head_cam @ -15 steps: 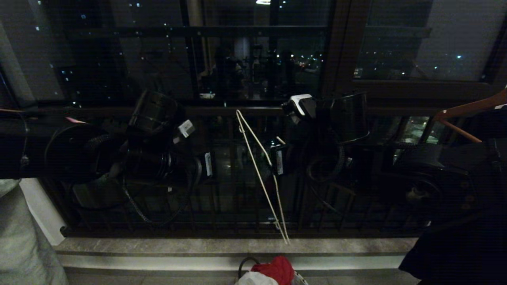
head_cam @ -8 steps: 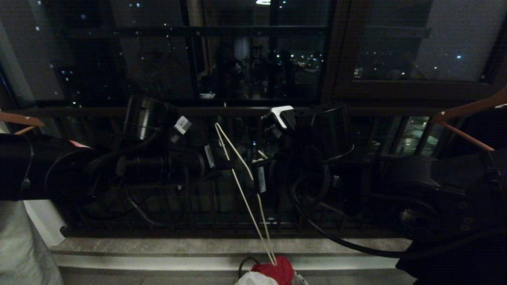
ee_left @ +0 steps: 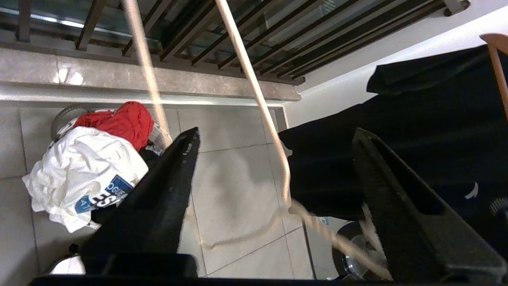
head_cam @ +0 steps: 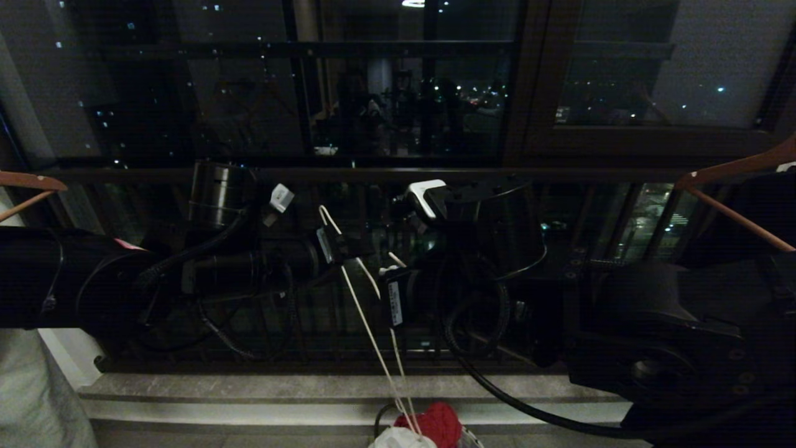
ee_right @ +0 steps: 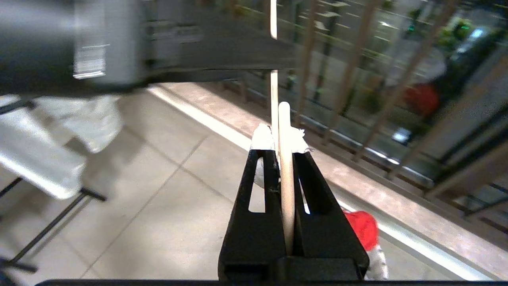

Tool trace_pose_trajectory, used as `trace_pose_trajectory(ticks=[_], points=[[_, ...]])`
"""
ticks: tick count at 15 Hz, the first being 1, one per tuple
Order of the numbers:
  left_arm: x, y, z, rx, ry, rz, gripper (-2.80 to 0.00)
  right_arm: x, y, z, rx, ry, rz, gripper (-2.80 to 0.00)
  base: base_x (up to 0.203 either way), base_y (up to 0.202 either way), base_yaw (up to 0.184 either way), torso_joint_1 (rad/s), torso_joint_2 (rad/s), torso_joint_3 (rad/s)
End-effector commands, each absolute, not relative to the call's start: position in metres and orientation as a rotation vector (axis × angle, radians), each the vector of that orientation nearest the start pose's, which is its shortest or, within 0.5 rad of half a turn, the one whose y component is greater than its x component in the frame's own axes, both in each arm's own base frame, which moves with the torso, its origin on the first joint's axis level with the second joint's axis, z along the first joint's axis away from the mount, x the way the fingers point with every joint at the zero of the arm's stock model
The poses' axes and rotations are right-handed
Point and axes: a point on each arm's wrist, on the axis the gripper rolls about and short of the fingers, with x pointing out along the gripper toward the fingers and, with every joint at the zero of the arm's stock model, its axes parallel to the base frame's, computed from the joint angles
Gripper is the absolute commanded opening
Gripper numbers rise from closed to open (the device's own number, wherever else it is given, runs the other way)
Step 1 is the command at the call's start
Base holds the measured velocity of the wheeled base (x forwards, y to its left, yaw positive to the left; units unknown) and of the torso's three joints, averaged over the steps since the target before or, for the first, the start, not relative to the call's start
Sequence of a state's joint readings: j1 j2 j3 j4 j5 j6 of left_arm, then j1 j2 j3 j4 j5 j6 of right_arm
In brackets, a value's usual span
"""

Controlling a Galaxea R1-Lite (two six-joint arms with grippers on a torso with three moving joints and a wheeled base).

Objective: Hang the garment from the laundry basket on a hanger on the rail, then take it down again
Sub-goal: Hang the clothes rack on the clothesline

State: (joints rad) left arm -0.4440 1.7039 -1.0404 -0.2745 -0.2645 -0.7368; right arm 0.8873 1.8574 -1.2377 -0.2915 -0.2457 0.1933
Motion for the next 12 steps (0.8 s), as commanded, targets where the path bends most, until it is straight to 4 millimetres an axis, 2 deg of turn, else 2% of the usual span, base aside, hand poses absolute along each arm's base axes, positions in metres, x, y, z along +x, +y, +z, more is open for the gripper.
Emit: trace_pose_trajectory(ticks=[1, 5, 11, 12], points=[[0.288, -0.143, 0.205, -0.670, 0.653, -0.508, 0.00, 0.230, 0.284, 0.217, 0.010, 0.339, 0.624, -2.80, 0.000, 0.000, 0.000, 0.000, 0.00, 0.000], [0.289, -0.143, 0.201, -0.705, 0.614, -0.521, 0.00, 0.214, 0.288, 0.223, 0.051, 0.345, 0.680, -2.80, 0.000, 0.000, 0.000, 0.000, 0.00, 0.000], [0.287, -0.142, 0.201, -0.722, 0.592, -0.530, 0.00, 0.210, 0.290, 0.223, 0.062, 0.355, 0.704, -2.80, 0.000, 0.000, 0.000, 0.000, 0.00, 0.000], [0.287, -0.142, 0.202, -0.722, 0.589, -0.531, -2.80, 0.210, 0.290, 0.223, 0.062, 0.355, 0.704, -2.80, 0.000, 0.000, 0.000, 0.000, 0.00, 0.000]])
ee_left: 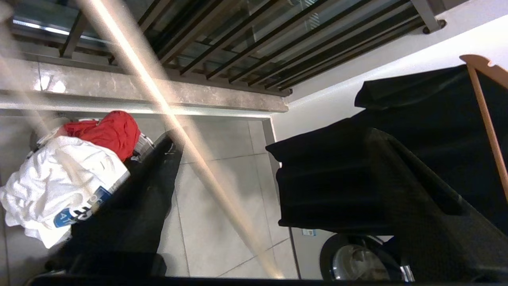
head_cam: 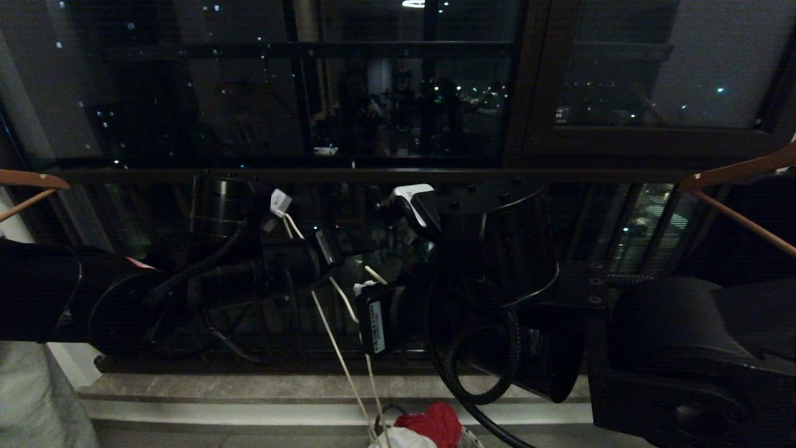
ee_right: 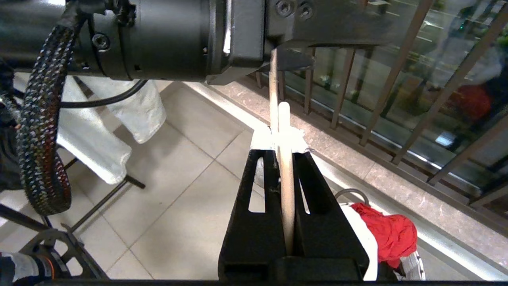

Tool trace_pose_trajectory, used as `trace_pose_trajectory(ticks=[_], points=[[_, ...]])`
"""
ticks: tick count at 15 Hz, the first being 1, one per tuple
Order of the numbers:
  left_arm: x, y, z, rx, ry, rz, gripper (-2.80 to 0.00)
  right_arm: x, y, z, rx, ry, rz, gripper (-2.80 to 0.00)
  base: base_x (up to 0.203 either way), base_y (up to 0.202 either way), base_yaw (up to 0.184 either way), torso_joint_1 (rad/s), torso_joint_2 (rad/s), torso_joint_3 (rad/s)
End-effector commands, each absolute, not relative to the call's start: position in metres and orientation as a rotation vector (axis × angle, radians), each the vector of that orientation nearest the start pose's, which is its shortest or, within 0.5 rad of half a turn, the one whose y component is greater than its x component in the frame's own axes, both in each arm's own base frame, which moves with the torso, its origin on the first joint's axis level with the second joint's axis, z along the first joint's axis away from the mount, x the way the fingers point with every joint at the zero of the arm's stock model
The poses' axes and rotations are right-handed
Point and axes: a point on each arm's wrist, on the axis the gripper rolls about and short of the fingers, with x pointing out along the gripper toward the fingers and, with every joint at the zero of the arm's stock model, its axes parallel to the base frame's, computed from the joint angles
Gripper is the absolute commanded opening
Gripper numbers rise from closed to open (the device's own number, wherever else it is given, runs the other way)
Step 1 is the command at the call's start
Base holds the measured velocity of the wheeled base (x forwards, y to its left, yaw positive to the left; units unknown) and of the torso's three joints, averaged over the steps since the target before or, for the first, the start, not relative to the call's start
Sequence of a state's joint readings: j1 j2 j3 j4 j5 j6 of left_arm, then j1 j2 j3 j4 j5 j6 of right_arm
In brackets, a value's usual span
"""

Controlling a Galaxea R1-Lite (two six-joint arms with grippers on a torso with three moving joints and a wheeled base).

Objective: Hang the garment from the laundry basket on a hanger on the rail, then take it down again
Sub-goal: Hang the clothes rack on the clothesline

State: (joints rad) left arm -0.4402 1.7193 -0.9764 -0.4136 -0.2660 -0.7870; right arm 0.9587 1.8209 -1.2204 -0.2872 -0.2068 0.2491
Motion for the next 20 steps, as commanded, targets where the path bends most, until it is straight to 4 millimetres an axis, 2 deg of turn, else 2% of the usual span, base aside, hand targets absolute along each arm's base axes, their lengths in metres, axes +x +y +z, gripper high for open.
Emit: trace_pose_trajectory(ticks=[1, 15, 16, 17, 20], points=[[0.2861, -0.1414, 0.2033, -0.723, 0.586, -0.534, -2.80, 0.2094, 0.2902, 0.2238, 0.063, 0.354, 0.705, -2.80, 0.000, 0.000, 0.000, 0.000, 0.00, 0.000], [0.2858, -0.1412, 0.2033, -0.721, 0.585, -0.535, -2.80, 0.2028, 0.2908, 0.2231, 0.057, 0.359, 0.733, -2.80, 0.000, 0.000, 0.000, 0.000, 0.00, 0.000], [0.2860, -0.1413, 0.2030, -0.721, 0.586, -0.535, -2.80, 0.2026, 0.2905, 0.2230, 0.057, 0.359, 0.733, -1.73, 0.000, 0.000, 0.000, 0.000, 0.00, 0.000], [0.2863, -0.1410, 0.2028, -0.721, 0.586, -0.533, -2.80, 0.2023, 0.2901, 0.2238, 0.056, 0.357, 0.734, 0.00, 0.000, 0.000, 0.000, 0.000, 0.00, 0.000], [0.2889, -0.1371, 0.2036, -0.727, 0.570, -0.526, -2.80, 0.2002, 0.2869, 0.2212, 0.020, 0.354, 0.735, 0.00, 0.000, 0.000, 0.000, 0.000, 0.00, 0.000]])
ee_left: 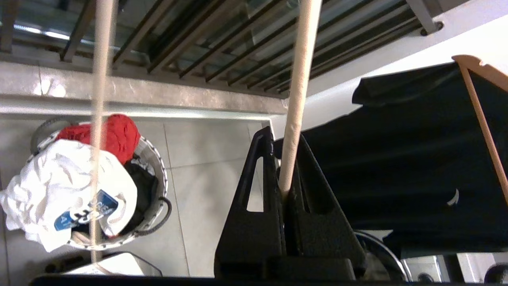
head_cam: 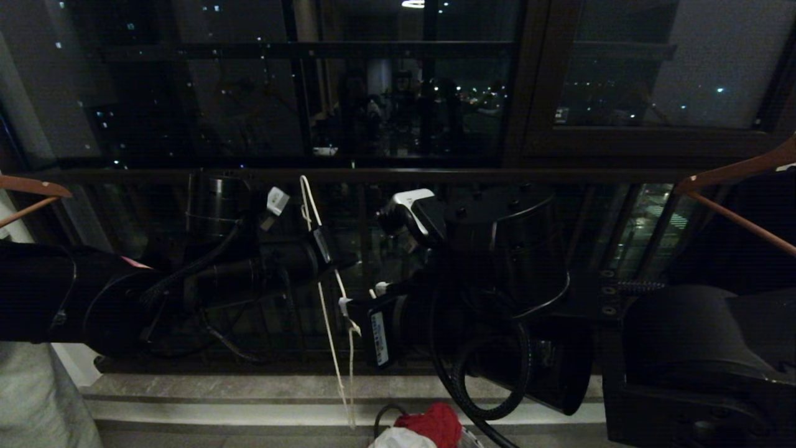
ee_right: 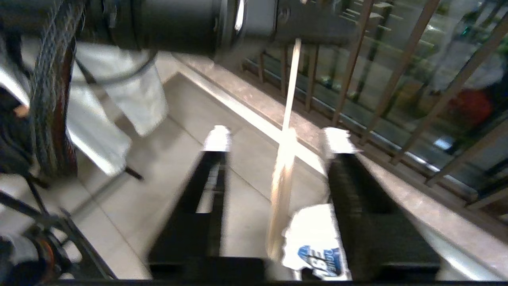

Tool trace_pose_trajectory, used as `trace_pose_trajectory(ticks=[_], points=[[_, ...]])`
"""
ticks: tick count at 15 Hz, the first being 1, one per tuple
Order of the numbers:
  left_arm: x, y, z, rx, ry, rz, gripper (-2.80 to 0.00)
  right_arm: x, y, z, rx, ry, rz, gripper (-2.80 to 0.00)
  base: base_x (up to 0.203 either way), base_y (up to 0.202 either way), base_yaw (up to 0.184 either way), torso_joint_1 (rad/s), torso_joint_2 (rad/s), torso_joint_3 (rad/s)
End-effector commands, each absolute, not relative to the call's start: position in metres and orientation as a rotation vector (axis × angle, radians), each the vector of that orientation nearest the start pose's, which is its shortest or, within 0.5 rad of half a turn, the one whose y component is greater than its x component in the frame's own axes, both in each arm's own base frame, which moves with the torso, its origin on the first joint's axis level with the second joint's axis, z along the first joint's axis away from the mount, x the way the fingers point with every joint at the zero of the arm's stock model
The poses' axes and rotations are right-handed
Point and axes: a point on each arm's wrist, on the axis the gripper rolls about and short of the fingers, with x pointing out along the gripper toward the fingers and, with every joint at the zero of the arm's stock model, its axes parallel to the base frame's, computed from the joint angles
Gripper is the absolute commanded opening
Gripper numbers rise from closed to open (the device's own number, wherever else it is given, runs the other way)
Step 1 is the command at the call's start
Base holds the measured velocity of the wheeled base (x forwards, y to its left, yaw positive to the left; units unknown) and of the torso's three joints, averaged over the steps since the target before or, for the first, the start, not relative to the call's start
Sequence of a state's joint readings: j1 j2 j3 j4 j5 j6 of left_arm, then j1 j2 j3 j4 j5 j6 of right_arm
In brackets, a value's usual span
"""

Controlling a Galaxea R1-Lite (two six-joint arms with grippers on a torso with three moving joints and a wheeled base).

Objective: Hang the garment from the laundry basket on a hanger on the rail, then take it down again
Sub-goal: Hang the clothes rack on the clothesline

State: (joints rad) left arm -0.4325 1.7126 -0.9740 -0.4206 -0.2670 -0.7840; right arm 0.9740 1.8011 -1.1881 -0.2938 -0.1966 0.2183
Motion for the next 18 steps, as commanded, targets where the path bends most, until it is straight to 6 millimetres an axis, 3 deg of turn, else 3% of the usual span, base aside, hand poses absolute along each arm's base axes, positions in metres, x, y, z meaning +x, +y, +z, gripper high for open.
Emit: trace_pose_trajectory(ticks=[1, 8, 11, 18], points=[[0.289, -0.135, 0.205, -0.729, 0.562, -0.524, -2.80, 0.200, 0.286, 0.219, -0.002, 0.352, 0.736, 0.00, 0.000, 0.000, 0.000, 0.000, 0.00, 0.000], [0.293, -0.118, 0.221, -0.755, 0.492, -0.499, -2.80, 0.185, 0.263, 0.220, -0.170, 0.300, 0.739, 0.00, 0.000, 0.000, 0.000, 0.000, 0.00, 0.000], [0.290, -0.111, 0.238, -0.834, 0.452, -0.494, -2.80, 0.182, 0.270, 0.213, -0.184, 0.314, 0.762, 0.00, 0.000, 0.000, 0.000, 0.000, 0.00, 0.000], [0.270, -0.099, 0.274, -0.861, 0.348, -0.528, -2.80, 0.207, 0.307, 0.174, -0.048, 0.194, 0.804, 0.00, 0.000, 0.000, 0.000, 0.000, 0.00, 0.000]])
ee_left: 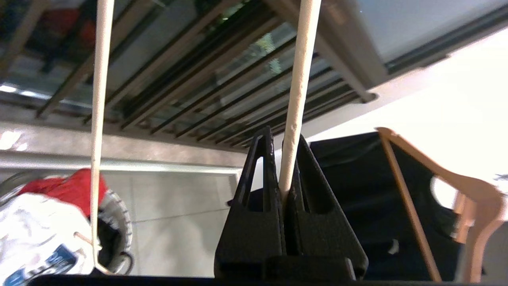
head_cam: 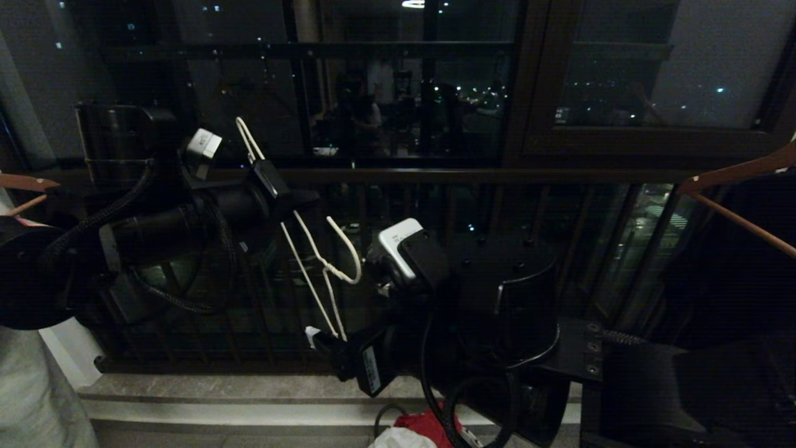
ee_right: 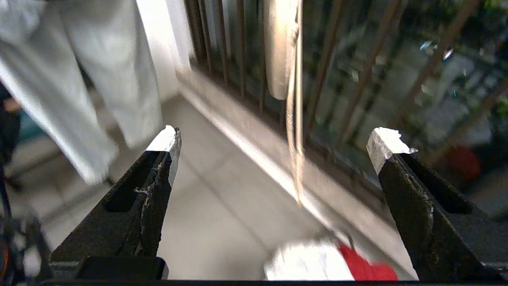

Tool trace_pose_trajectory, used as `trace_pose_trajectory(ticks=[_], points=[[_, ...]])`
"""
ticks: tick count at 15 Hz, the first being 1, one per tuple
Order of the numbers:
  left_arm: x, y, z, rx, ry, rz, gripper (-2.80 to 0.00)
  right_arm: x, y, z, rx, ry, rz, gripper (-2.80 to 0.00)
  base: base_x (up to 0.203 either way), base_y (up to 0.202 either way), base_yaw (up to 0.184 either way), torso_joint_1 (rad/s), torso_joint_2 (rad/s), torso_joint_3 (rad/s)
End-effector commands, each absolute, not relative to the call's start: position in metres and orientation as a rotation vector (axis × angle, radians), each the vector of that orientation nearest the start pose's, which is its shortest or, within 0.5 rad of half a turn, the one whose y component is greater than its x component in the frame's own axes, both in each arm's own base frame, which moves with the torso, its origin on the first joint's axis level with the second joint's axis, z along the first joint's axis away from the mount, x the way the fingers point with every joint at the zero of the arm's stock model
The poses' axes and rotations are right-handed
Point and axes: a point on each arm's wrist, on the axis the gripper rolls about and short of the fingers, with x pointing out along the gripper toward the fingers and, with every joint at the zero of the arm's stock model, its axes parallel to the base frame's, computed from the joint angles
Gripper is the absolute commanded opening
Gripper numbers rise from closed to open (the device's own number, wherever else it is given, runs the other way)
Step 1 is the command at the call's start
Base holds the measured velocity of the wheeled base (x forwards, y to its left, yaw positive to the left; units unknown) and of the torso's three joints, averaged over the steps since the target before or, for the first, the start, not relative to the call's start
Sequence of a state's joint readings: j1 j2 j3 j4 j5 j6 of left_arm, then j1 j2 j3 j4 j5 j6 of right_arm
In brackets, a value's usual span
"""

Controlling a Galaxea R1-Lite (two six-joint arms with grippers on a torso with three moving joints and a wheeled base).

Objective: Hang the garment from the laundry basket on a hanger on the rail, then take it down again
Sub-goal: Hang the clothes rack on the clothesline

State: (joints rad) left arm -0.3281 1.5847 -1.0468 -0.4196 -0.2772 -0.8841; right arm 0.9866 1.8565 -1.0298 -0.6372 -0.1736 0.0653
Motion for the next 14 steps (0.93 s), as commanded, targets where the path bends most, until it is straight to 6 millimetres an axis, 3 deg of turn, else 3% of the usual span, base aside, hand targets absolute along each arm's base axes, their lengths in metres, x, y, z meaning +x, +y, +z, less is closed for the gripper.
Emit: trace_pose_trajectory(ticks=[1, 4, 13, 14], points=[[0.268, -0.098, 0.276, -0.863, 0.353, -0.526, -2.80, 0.208, 0.309, 0.170, -0.036, 0.180, 0.806, 0.00, 0.000, 0.000, 0.000, 0.000, 0.00, 0.000], [0.266, -0.097, 0.283, -0.864, 0.375, -0.515, -2.80, 0.204, 0.324, 0.156, -0.007, 0.163, 0.832, 0.00, 0.000, 0.000, 0.000, 0.000, 0.00, 0.000], [0.258, -0.094, 0.298, -0.863, 0.419, -0.493, -2.80, 0.219, 0.346, 0.129, 0.014, 0.060, 0.729, 0.00, 0.000, 0.000, 0.000, 0.000, 0.00, 0.000], [0.257, -0.094, 0.298, -0.863, 0.418, -0.494, -2.80, 0.222, 0.349, 0.131, 0.025, 0.039, 0.702, -1.16, 0.000, 0.000, 0.000, 0.000, 0.00, 0.000]])
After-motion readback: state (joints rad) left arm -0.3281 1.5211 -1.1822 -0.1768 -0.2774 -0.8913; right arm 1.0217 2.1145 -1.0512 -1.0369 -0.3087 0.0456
